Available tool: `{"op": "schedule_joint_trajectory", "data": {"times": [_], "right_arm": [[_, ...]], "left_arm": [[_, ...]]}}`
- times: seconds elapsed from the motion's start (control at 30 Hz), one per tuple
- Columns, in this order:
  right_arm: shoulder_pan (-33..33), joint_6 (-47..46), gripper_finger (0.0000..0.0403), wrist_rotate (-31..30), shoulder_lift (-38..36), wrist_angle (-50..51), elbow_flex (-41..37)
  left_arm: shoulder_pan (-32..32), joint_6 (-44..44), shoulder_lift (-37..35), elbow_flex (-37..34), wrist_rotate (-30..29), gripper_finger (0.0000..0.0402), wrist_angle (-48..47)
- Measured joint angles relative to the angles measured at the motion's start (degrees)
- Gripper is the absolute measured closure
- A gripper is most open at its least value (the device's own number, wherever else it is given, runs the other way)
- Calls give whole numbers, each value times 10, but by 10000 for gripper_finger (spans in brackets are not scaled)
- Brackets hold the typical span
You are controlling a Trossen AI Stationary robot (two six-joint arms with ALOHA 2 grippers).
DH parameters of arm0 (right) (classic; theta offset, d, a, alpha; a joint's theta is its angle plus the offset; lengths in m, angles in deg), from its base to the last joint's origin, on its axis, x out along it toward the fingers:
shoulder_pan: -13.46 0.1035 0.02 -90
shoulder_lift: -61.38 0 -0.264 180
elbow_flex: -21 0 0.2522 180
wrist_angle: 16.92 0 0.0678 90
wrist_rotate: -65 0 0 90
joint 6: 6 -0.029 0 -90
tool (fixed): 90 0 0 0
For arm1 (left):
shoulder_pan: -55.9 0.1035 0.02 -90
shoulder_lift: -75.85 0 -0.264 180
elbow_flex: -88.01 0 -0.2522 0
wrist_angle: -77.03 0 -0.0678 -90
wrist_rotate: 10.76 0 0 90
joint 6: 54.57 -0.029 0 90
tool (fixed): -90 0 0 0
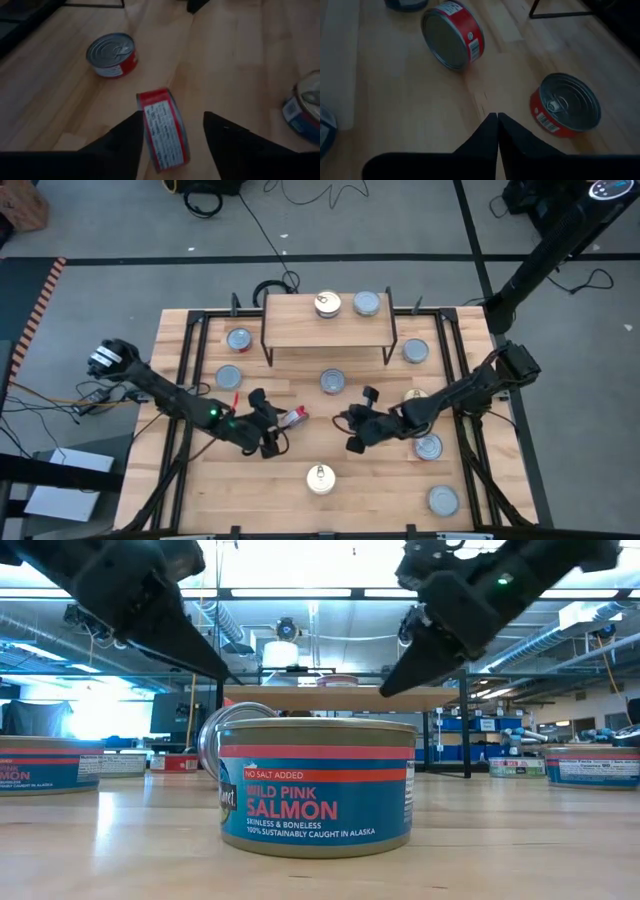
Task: Stack canned seafood by type on shelf
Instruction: Put the red tuna can on the shelf
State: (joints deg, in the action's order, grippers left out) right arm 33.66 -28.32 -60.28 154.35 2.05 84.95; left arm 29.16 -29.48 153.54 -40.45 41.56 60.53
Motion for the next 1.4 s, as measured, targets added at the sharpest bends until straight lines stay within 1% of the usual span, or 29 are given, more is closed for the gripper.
{"op": "schedule_joint_trajectory", "data": {"times": [0.1,0.27,0.37,0.5,0.67,0.9,1.03,1.17,1.4], "right_arm": [[11,-6,383,-14,0,-6,-3],[15,-1,387,-18,1,-17,-3],[15,2,387,-18,1,-25,-3],[15,9,384,-18,1,-31,-3],[14,12,387,-18,1,-33,-3],[14,15,387,-18,1,-35,-3],[14,15,383,-18,1,-37,-3],[14,15,387,-18,1,-36,-3],[14,15,386,-18,1,-35,-3]], "left_arm": [[2,11,13,7,-10,162,-17],[6,42,26,27,-17,129,-41],[14,62,28,27,-17,117,-49],[25,85,36,27,-16,113,-57],[32,84,48,27,-3,112,-51],[34,83,56,27,-2,118,-37],[39,79,73,26,12,128,-39],[42,69,89,26,16,141,-34],[42,66,89,26,26,174,-16]]}}
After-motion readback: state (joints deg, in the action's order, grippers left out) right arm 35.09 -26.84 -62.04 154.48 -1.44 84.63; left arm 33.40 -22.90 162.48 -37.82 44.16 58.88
